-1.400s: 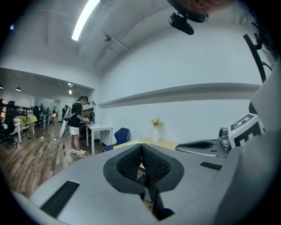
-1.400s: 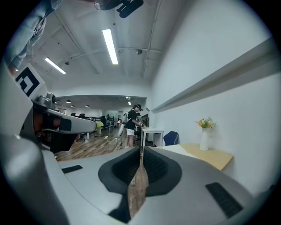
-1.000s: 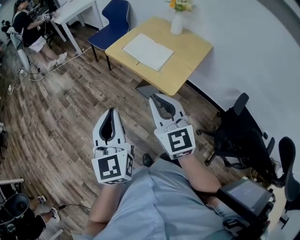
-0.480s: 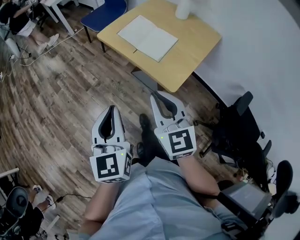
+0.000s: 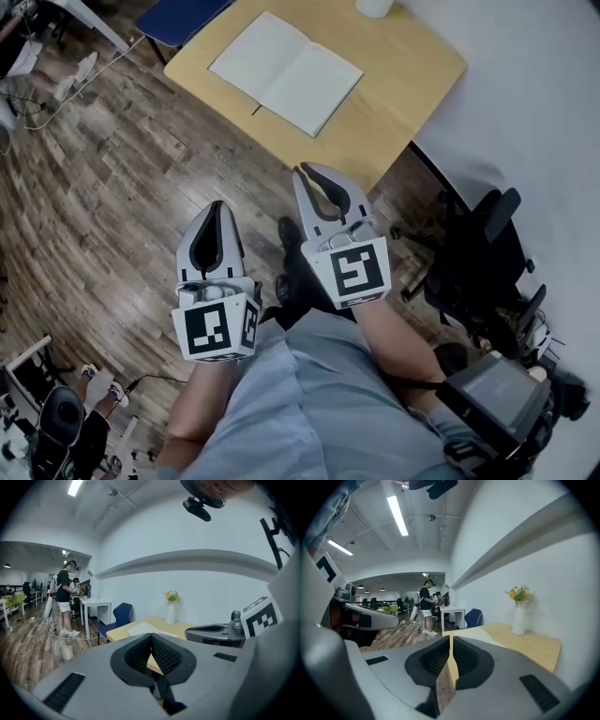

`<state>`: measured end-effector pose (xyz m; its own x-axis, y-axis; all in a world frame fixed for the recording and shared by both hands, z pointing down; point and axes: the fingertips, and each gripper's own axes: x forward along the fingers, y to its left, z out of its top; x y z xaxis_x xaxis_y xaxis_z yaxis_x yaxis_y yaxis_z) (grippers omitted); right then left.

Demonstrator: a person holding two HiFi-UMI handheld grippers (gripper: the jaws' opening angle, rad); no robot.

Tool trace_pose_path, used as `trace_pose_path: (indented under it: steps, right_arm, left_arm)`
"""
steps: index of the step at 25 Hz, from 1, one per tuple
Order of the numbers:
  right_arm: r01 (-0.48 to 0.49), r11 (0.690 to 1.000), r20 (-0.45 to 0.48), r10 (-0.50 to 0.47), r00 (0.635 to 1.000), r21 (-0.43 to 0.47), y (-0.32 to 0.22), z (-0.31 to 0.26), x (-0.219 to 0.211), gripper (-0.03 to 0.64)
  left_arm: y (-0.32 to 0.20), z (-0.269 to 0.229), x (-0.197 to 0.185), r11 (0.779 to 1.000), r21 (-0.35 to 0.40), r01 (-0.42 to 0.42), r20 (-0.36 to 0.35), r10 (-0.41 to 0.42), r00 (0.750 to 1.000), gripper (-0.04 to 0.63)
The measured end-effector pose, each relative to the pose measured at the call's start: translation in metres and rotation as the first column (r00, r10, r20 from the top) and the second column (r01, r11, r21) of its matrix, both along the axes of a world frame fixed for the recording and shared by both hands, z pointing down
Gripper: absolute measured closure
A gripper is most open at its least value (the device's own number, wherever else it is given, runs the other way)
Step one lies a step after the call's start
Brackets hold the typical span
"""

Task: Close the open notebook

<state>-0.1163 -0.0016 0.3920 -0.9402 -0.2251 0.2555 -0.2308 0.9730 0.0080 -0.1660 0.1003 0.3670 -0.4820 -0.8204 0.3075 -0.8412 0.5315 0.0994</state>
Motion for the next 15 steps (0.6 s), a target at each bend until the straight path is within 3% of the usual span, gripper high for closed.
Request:
trace_pose_path:
  steps: [5, 15]
  right_arm:
    - [-0.013, 1.000, 0.027, 0.013, 1.000, -0.013, -0.048, -0.009, -0.036, 0.566]
    - [-0.077, 0.995, 0.118, 0.069, 0.991, 0.067, -0.109, -0.085, -0.099, 0.566]
  left_arm:
    - [-0.048, -0.014, -0.035, 1.000, 0.002, -0.016, 0.010, 0.016, 1.000, 0.575]
    - [-0.107, -0.093, -0.108, 0.991, 0.115, -0.074, 0.108, 0.062, 0.992, 0.575]
